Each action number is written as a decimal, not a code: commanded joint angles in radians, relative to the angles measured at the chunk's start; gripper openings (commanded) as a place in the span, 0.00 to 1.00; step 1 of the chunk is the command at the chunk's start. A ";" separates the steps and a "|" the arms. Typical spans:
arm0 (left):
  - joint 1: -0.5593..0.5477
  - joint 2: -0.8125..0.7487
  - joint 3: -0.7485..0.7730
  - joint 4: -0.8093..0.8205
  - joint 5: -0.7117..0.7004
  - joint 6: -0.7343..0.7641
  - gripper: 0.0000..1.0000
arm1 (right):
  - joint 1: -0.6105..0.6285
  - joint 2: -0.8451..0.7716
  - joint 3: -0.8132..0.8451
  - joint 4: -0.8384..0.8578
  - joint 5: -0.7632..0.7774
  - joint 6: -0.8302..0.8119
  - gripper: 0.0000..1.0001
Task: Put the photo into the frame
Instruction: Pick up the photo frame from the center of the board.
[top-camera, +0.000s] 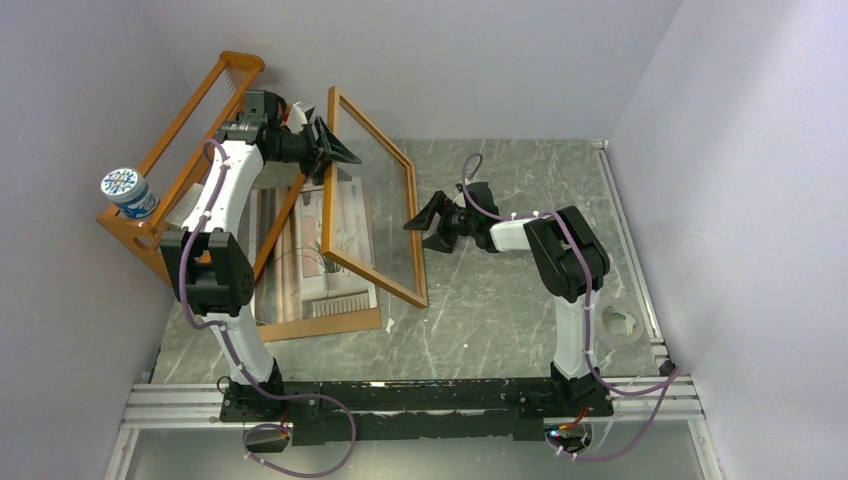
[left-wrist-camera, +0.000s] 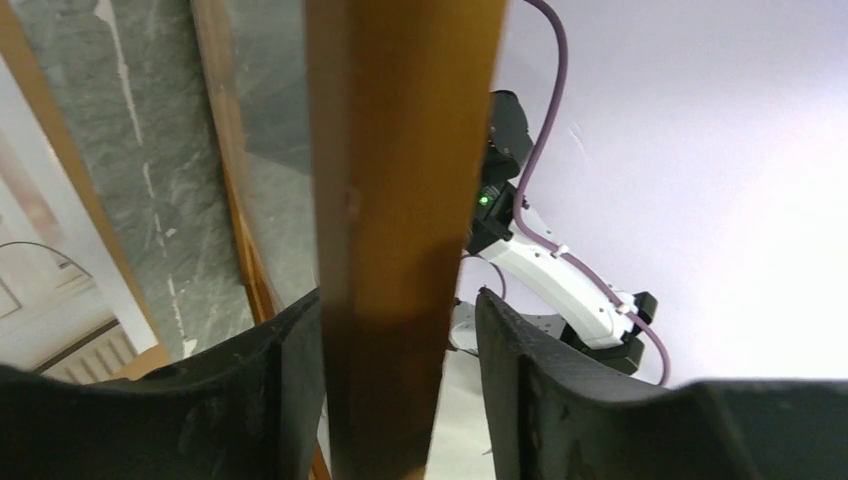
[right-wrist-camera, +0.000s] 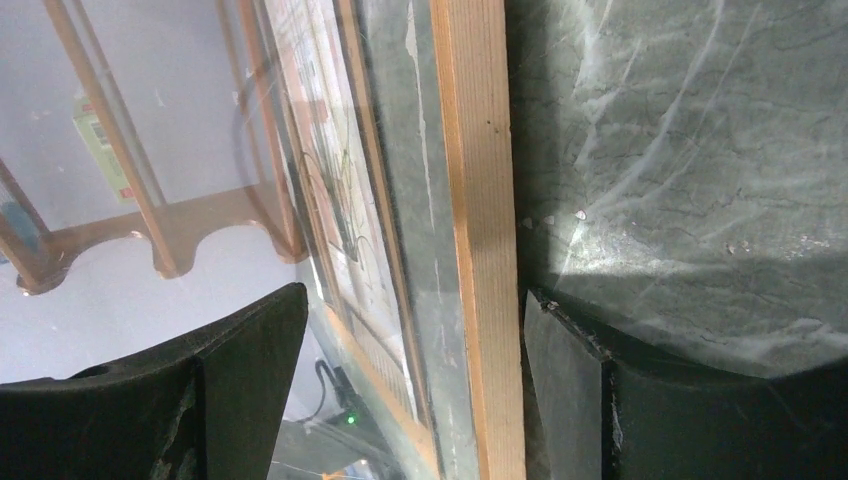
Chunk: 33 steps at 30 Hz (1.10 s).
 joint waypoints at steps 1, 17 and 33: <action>-0.008 -0.002 0.040 -0.062 -0.024 0.063 0.59 | -0.003 -0.001 0.008 -0.029 0.040 -0.026 0.83; -0.023 0.005 0.005 0.076 0.019 0.018 0.59 | -0.002 0.038 0.054 -0.101 0.051 -0.072 0.82; -0.023 -0.033 0.011 0.184 0.117 0.078 0.10 | -0.081 0.074 0.177 -0.170 0.108 -0.117 0.77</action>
